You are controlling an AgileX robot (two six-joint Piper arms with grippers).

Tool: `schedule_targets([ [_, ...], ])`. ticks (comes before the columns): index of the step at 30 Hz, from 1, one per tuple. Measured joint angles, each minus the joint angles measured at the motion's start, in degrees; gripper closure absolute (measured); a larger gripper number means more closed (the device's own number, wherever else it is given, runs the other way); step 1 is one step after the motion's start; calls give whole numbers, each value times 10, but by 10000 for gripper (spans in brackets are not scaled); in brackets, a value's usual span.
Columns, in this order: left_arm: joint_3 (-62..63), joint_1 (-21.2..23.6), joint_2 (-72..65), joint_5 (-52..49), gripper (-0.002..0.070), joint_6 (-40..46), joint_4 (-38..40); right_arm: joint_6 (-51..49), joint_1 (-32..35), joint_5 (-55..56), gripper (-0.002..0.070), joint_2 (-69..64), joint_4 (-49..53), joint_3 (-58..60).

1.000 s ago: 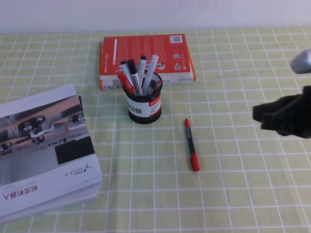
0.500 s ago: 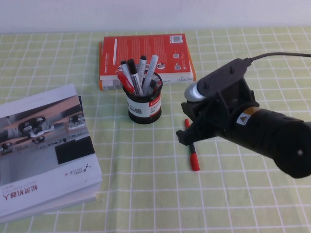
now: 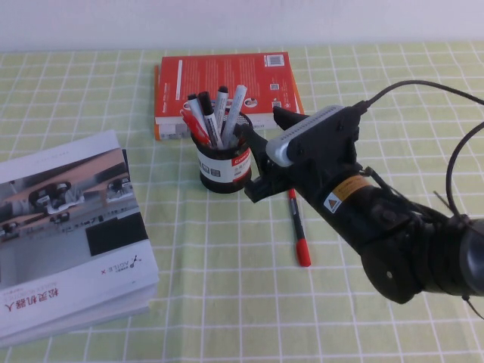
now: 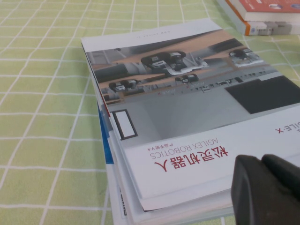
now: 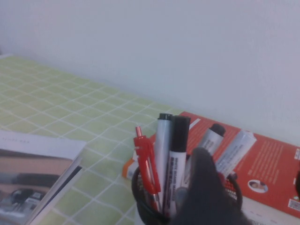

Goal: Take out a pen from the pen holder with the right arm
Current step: 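Take a marker out of the pen holder and lay it on the table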

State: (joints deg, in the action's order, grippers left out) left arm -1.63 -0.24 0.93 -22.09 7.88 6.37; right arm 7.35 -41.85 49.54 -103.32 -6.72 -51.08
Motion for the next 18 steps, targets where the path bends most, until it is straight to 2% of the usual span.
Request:
schedule_targets([
  [6,0,0,0,0,680,0,0,0,0,65,323,-46,-24,-5],
  [18,0,0,0,0,680,0,0,0,0,75,323,-113,-35,-80],
])
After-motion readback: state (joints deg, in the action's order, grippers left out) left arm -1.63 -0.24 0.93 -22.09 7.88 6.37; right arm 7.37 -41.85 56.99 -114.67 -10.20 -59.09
